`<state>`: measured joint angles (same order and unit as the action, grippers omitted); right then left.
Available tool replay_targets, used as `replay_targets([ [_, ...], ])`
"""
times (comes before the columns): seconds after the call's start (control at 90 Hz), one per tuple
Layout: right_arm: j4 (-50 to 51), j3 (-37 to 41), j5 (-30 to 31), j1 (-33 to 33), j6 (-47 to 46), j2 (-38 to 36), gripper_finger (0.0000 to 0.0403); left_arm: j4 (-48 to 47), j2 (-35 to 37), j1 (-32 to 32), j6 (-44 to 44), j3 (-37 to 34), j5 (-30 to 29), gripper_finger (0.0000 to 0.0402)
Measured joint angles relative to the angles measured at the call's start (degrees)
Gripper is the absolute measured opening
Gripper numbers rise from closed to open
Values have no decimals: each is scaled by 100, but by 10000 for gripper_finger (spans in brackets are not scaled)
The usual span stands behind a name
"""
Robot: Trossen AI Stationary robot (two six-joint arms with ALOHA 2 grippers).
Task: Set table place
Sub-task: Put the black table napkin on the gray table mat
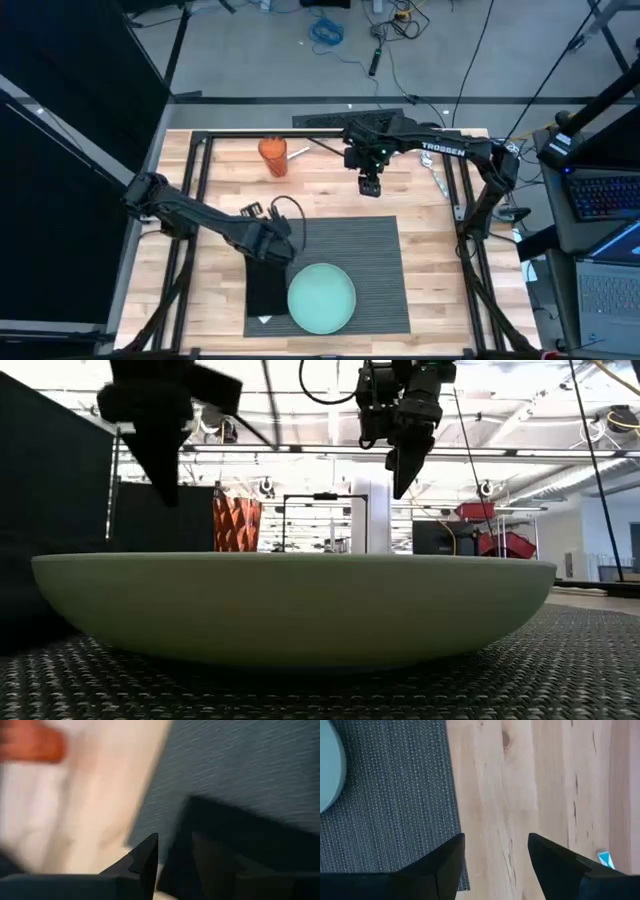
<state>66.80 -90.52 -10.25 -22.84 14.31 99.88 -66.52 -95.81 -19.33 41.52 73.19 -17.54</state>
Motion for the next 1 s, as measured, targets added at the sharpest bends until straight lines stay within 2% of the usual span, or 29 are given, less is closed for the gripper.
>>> replay_targets([
  [0.2,230,0,-1,-81,61,0,203,1053,-9,-464,194,-302,807,109],
  [0.511,296,0,-1,-261,273,-2,203,1394,-137,-1072,768,-330,1028,109],
  [0.689,347,2,-2,-394,337,-99,203,1360,-583,-1281,909,-366,1030,109],
  [0.867,385,2,-16,-479,395,-320,203,1434,-726,-1438,1328,-721,1154,109],
  [1.0,387,2,-16,-530,427,-550,203,1857,-728,-1645,1715,-1015,1250,109],
])
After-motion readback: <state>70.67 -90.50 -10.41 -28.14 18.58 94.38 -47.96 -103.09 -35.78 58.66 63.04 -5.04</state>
